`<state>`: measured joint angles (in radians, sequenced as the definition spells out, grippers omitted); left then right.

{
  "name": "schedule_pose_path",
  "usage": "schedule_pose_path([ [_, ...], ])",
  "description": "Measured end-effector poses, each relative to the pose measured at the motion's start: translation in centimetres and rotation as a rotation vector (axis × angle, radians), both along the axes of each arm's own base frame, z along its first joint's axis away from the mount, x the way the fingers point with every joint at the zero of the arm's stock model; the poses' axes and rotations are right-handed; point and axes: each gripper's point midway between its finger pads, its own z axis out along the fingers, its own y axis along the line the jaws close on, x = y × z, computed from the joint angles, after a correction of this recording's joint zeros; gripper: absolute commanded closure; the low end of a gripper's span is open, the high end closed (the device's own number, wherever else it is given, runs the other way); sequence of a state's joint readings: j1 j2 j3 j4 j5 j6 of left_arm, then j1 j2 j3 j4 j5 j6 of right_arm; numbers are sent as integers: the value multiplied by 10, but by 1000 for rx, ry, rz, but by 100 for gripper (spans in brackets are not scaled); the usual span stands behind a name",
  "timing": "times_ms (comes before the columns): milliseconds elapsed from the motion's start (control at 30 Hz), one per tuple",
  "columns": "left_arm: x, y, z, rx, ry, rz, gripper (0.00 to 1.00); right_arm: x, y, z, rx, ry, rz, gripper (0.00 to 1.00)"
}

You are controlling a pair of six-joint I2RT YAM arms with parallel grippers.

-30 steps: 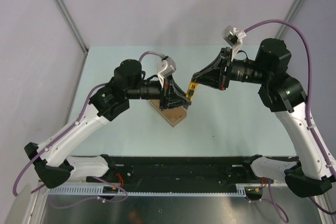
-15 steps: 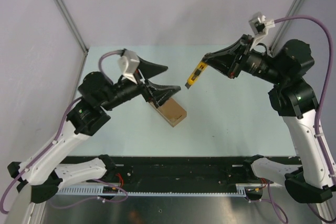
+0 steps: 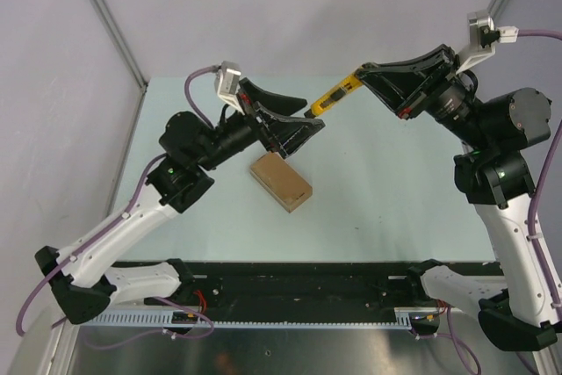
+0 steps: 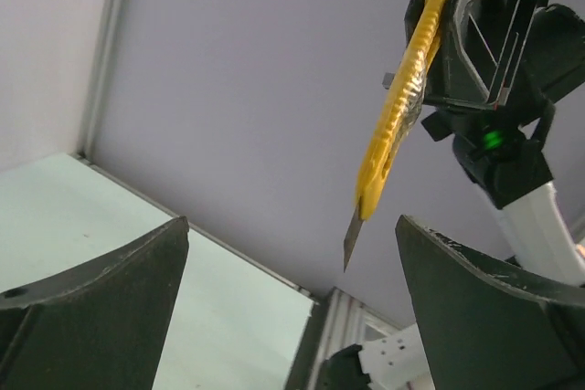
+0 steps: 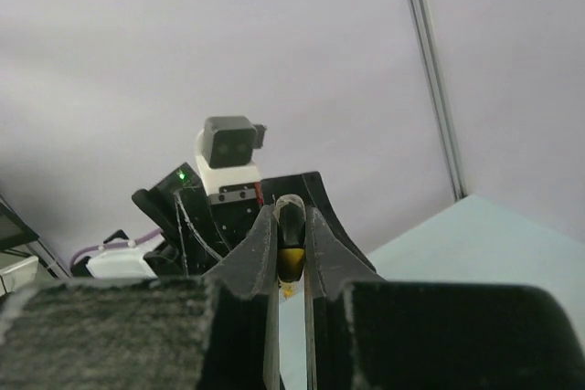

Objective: Unpack the express box

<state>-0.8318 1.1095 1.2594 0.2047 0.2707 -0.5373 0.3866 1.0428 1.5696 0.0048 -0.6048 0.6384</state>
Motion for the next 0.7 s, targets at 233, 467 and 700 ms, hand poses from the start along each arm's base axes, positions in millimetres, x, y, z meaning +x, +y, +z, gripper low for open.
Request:
schedule_pose_path([
  [233, -14, 4, 18, -116, 29, -66, 0, -3, -2, 14, 62, -12, 14, 100],
  [467, -27, 16, 46, -233, -18, -97, 9, 1, 1, 13, 113, 25, 48, 100],
  [700, -29, 14, 55, -280, -28, -127, 32, 7, 4, 9, 160, 71, 64, 100],
])
